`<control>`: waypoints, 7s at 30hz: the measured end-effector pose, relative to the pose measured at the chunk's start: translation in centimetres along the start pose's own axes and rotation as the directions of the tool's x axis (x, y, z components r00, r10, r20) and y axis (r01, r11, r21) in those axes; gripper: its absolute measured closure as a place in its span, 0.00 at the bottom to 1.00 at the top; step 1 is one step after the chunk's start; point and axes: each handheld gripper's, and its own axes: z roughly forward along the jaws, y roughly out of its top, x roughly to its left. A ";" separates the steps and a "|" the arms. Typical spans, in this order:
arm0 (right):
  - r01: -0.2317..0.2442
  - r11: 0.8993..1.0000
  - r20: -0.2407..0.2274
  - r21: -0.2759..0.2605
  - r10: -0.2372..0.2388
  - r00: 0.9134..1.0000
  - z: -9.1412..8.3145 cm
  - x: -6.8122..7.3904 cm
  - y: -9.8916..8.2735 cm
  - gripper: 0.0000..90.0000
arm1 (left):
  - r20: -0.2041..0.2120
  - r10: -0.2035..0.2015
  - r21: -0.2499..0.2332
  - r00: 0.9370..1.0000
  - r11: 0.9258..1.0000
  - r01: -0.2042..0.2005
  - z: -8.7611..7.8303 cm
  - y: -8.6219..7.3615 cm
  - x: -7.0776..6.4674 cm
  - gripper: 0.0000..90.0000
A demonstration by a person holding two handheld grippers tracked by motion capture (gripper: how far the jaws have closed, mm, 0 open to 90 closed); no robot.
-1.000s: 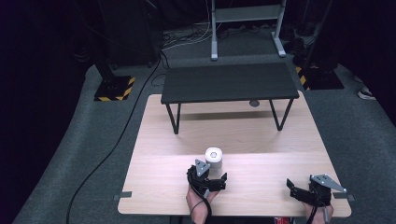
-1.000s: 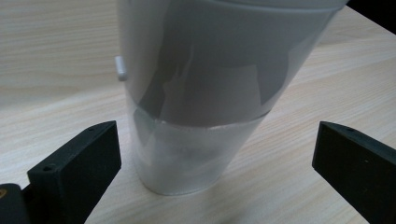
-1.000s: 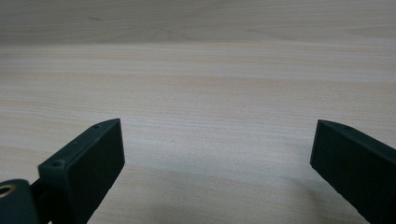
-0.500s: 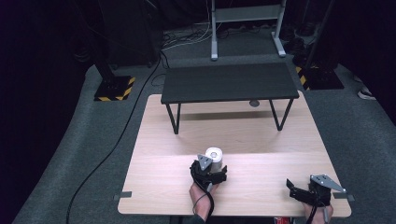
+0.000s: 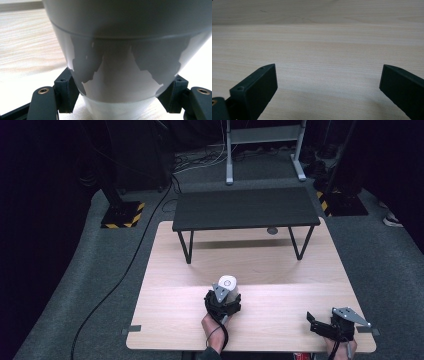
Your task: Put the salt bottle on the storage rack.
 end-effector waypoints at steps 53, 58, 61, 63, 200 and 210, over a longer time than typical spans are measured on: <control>0.010 1.000 -0.001 -0.009 -0.010 1.000 -0.1 0.0 -0.2 0.00 | 0.097 0.060 -0.004 0.993 0.998 -0.060 -1.4 5.2 1.9 0.32; 0.009 1.000 -0.002 -0.008 -0.009 1.000 -0.1 0.0 -0.2 0.00 | 0.131 0.070 0.011 0.989 0.997 -0.072 -1.0 6.5 2.5 0.32; 0.008 1.000 -0.004 -0.005 -0.008 1.000 0.0 0.0 -0.1 0.00 | 0.150 0.065 0.016 0.987 0.998 -0.068 -0.7 7.2 2.9 0.32; 0.009 1.000 -0.004 -0.004 -0.009 1.000 0.0 0.0 -0.1 0.00 | 0.159 0.058 0.012 0.986 0.998 -0.061 -0.6 7.5 3.1 0.32; 0.022 0.999 -0.034 -0.024 -0.023 0.999 -0.2 -0.5 -0.5 0.00 | 0.200 0.249 -0.027 0.948 0.968 -0.248 13.3 32.1 -4.9 0.32; 0.025 0.999 -0.034 -0.025 -0.026 0.999 -0.2 -0.5 -0.5 0.00 | 0.202 0.256 -0.024 0.945 0.966 -0.256 13.2 32.2 -4.9 0.32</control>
